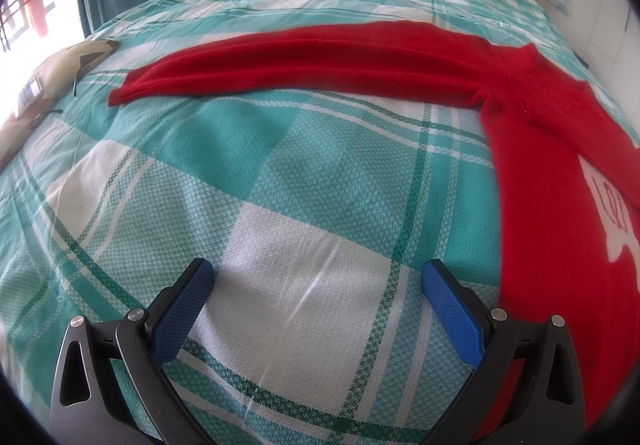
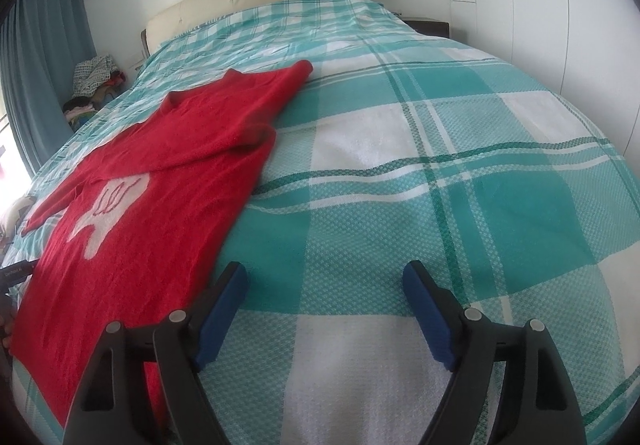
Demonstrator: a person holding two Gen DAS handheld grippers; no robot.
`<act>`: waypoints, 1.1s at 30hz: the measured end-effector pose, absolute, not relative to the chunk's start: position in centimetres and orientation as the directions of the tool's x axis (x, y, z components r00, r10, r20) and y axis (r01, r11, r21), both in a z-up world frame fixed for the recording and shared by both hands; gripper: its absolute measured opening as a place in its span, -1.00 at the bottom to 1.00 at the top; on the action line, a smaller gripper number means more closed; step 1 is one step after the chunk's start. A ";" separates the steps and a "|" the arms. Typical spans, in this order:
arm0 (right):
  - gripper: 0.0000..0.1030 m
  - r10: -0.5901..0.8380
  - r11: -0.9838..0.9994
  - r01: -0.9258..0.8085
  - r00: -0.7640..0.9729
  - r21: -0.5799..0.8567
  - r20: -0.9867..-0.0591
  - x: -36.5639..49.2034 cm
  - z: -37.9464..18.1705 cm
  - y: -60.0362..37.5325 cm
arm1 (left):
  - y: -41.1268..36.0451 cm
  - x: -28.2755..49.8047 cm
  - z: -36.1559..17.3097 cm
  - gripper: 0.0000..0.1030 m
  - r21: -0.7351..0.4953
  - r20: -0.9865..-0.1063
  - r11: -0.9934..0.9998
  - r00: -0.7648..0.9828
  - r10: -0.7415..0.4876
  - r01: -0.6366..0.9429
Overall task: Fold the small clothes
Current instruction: 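Withdraw the open right gripper from the sweater, then grasp the other sleeve cuff with the left gripper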
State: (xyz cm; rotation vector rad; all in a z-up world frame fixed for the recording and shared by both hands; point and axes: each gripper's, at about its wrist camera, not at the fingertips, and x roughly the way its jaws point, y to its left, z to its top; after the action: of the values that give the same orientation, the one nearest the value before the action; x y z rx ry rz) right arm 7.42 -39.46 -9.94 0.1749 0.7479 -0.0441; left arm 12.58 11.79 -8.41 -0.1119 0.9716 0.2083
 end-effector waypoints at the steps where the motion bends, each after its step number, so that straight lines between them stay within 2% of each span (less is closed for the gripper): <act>1: 0.57 0.023 0.985 0.102 0.733 0.143 -0.680 7.4 -10.0 -39.4 | 11.8 12.6 -8.4 0.99 -0.001 -0.828 0.974 0.546 0.126 -0.225; 8: 0.59 0.034 0.983 0.099 0.733 0.156 -0.680 7.4 -10.0 -39.5 | 11.9 12.4 -8.1 0.99 -0.014 -0.828 0.974 0.549 0.116 -0.227; 16: 0.63 0.046 0.982 0.094 0.729 0.165 -0.684 7.6 -10.2 -39.5 | 12.9 12.0 -7.6 0.99 -0.094 -0.820 0.968 0.570 0.057 -0.232; 21: 0.63 0.051 0.981 0.091 0.729 0.171 -0.682 7.6 -10.2 -39.6 | 17.2 13.5 -5.7 0.99 -0.305 -0.782 0.921 0.616 -0.096 -0.244; 24: 0.64 0.055 0.980 0.090 0.730 0.176 -0.681 7.6 -10.3 -39.6 | 23.0 14.8 -4.7 0.99 -0.399 -0.760 0.849 0.643 -0.096 -0.345; 28: 0.66 0.057 0.981 0.087 0.728 0.174 -0.684 7.7 -10.3 -39.7 | 30.7 15.4 -5.4 0.95 -0.493 -0.741 0.706 0.671 -0.033 -0.509; 33: 0.68 0.051 0.982 0.087 0.725 0.165 -0.687 7.8 -10.3 -39.6 | 33.5 16.2 -7.4 0.73 -0.564 -0.720 0.614 0.693 -0.038 -0.552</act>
State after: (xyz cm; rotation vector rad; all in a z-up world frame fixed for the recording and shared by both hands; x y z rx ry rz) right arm 7.79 -39.58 -10.35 0.1911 0.7603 -0.0196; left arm 16.20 33.52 -7.42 -0.8728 0.7644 0.3320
